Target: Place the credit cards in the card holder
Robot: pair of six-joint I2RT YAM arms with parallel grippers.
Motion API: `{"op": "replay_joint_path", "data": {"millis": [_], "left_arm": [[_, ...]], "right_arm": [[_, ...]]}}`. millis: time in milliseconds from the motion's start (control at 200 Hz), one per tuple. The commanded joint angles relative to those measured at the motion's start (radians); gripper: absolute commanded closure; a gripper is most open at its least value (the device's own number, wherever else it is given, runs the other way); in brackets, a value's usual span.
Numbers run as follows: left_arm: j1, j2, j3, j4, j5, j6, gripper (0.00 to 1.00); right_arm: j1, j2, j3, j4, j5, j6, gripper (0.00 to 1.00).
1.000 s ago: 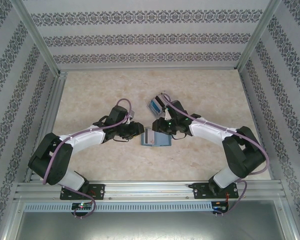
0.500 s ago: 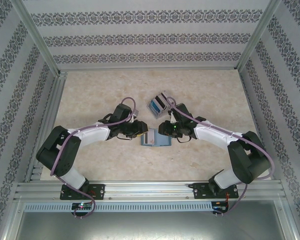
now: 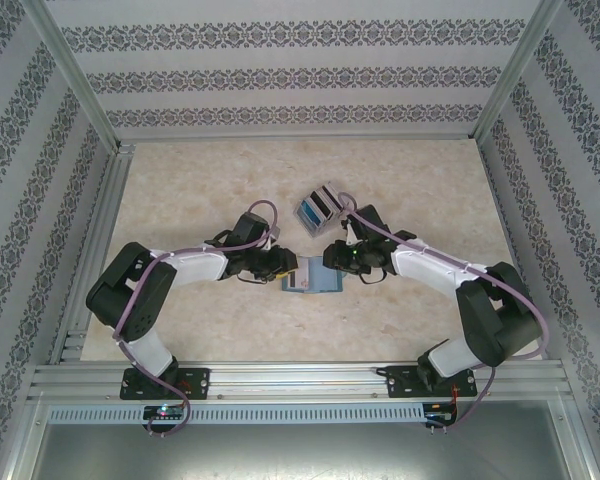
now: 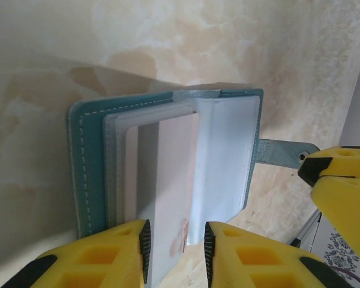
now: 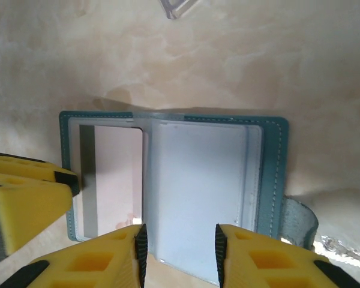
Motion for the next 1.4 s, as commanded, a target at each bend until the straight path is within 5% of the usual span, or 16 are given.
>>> {"op": "replay_joint_path", "data": {"millis": [0,500,909,1144,1394], "left_arm": [[-0.007,0.008,-0.014,0.040,-0.011,-0.005,0.68],[-0.007,-0.054,0.082,-0.117,-0.068,0.067,0.67],[0.001,0.134,0.390,-0.348,-0.050,0.246,0.66],[0.016,0.215,0.420,-0.347,-0.019,0.262,0.66],[0.018,0.229,0.380,-0.310,0.005,0.241,0.66]], "right_arm": [[-0.009,0.022,0.030,-0.008,-0.007,-0.029,0.62],[-0.063,0.089,0.262,-0.114,-0.063,-0.114,0.61],[-0.075,-0.065,0.080,-0.153,-0.061,-0.093,0.61],[0.012,-0.165,-0.002,-0.186,-0.101,-0.022,0.61],[0.103,-0.109,-0.110,-0.107,-0.073,0.048,0.61]]}}
